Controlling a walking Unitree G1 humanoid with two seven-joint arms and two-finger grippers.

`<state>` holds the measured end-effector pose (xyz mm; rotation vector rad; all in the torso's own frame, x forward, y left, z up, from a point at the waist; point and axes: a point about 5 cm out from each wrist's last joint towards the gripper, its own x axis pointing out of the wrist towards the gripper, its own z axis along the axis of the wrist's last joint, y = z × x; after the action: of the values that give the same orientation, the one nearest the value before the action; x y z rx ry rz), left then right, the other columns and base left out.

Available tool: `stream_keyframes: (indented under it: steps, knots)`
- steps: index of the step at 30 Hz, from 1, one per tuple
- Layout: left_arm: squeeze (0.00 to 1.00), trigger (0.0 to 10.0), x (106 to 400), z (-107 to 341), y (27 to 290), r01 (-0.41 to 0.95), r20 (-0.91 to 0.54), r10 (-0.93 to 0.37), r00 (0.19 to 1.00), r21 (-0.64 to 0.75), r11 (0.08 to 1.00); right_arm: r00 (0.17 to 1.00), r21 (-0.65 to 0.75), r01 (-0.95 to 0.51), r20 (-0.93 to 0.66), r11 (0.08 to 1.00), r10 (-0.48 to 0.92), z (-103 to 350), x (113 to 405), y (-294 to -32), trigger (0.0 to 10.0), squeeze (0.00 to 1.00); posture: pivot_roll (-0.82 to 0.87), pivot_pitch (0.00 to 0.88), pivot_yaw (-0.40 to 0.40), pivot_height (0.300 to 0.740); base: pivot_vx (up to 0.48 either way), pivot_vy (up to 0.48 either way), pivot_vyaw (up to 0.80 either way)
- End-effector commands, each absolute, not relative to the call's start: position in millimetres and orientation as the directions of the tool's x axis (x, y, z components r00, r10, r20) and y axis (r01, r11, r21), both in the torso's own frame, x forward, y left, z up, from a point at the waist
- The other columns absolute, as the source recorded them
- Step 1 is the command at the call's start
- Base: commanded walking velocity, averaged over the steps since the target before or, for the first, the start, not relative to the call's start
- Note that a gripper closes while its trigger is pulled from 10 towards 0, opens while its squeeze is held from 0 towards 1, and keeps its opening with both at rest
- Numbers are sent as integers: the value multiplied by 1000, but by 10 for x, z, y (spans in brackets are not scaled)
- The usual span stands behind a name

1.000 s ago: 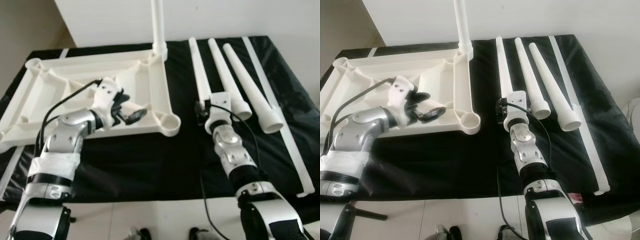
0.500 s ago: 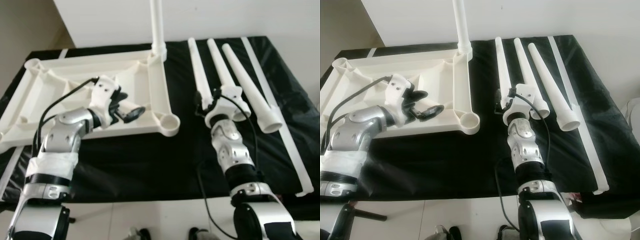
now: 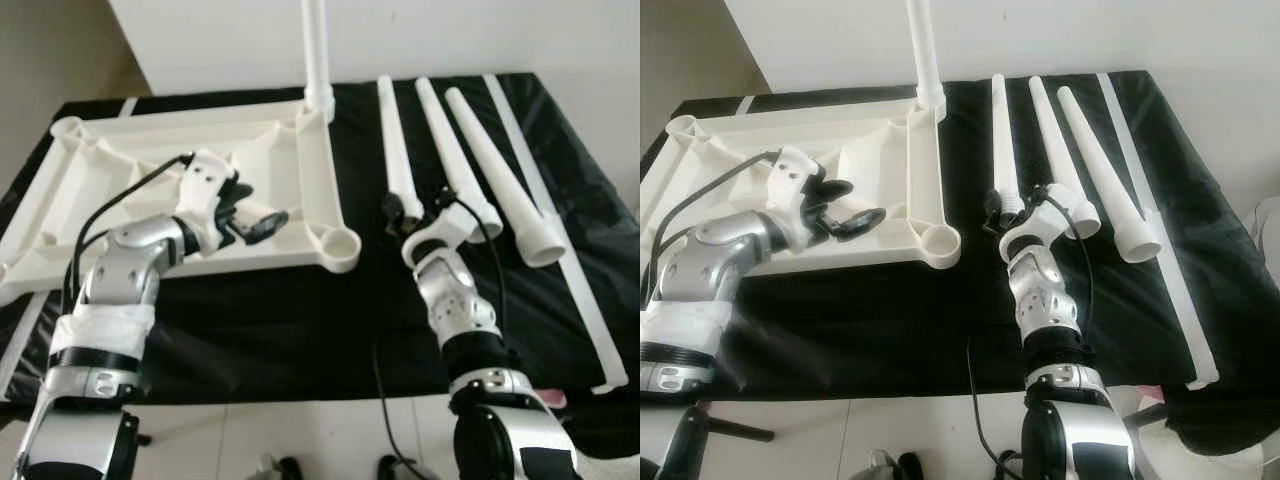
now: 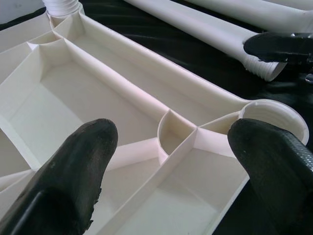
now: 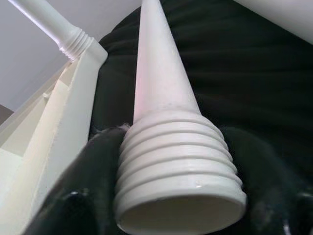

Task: Building children table

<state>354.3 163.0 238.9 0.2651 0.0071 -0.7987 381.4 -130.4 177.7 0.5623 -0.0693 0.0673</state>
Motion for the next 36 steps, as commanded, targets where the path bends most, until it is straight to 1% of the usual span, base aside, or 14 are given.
stream_keyframes:
  steps: [1, 10, 13, 15, 16, 17, 19, 20, 25, 26, 28, 29, 32, 36]
  knots:
    - [0, 10000, 3559, 2402, 1706, 661, -103, -659, 745, 238, 711, 998, 542, -58, 29, 838, 50, 1651, 3801, -1273, 0, 0, -66, 175, 69, 740, 0, 0, 0]
    - [0, 10000, 3573, 2424, 1718, 657, -99, -655, 749, 237, 715, 998, 325, -60, 27, 944, 54, 1708, 3827, -1257, 0, 0, -67, 178, 70, 740, 0, 0, 0]
    - [0, 10000, 3575, 2435, 1719, 657, -95, -656, 749, 235, 716, 990, -156, -129, 28, 979, 135, 1692, 3785, -1169, 0, 0, -68, 178, 67, 740, 0, 0, 0]
    - [0, 10000, 3575, 2439, 1720, 656, -94, -656, 749, 235, 717, 987, -251, -146, 23, 957, 157, 1677, 3770, -1146, 0, 0, -68, 181, 68, 740, 0, 0, 0]
    - [0, 10000, 3576, 2441, 1725, 656, -93, -655, 750, 235, 718, 985, -398, -155, 8, 904, 172, 1653, 3759, -1130, 8941, 0, -71, 182, 68, 740, 0, 0, 0]
    - [0, 10000, 3576, 2442, 1730, 654, -93, -654, 751, 235, 719, 984, -449, -158, -1, 880, 176, 1626, 3748, -1128, 10000, 0, -72, 182, 68, 740, 0, 0, 0]
    - [0, 10000, 3579, 2438, 1739, 652, -94, -650, 754, 234, 721, 986, -545, -142, -1, 826, 168, 1602, 3738, -1145, 10000, 0, -73, 180, 68, 740, 0, 0, 0]
    - [0, 10000, 3580, 2437, 1739, 651, -94, -650, 754, 234, 722, 988, -515, -127, 6, 848, 152, 1604, 3739, -1164, 10000, 1000, -74, 178, 68, 740, 0, 0, 0]
    - [0, 10000, 3580, 2439, 1728, 654, -93, -653, 751, 236, 719, 989, -229, -20, 138, 973, 53, 1767, 3743, -1289, 10000, 1000, -70, 173, 66, 740, 0, 0, 0]
    - [0, 10000, 3582, 2441, 1729, 654, -93, -653, 752, 236, 719, 987, -123, -21, 158, 992, 41, 1807, 3741, -1303, 10000, 275, -71, 171, 67, 740, 0, 0, 0]
    - [0, 10000, 3584, 2443, 1730, 654, -93, -653, 752, 236, 719, 985, -58, -21, 171, 998, 31, 1831, 3736, -1312, 10000, 275, -71, 171, 67, 740, 0, 0, 0]
    - [0, 10000, 3583, 2443, 1728, 654, -93, -653, 751, 237, 718, 979, 94, -29, 205, 995, 9, 1887, 3726, -1344, 10000, 0, -70, 168, 66, 740, 0, 0, 0]
    - [0, 10000, 3583, 2448, 1731, 654, -92, -653, 751, 238, 718, 977, 135, -21, 214, 991, -8, 1905, 3723, -1373, 10000, 0, -69, 169, 67, 740, 0, 0, 0]
    - [0, 10000, 3582, 2454, 1736, 654, -93, -654, 751, 238, 718, 988, 329, -58, 151, 943, 8, 1828, 3744, -1361, 10000, 0, -69, 172, 71, 740, 0, 0, 0]
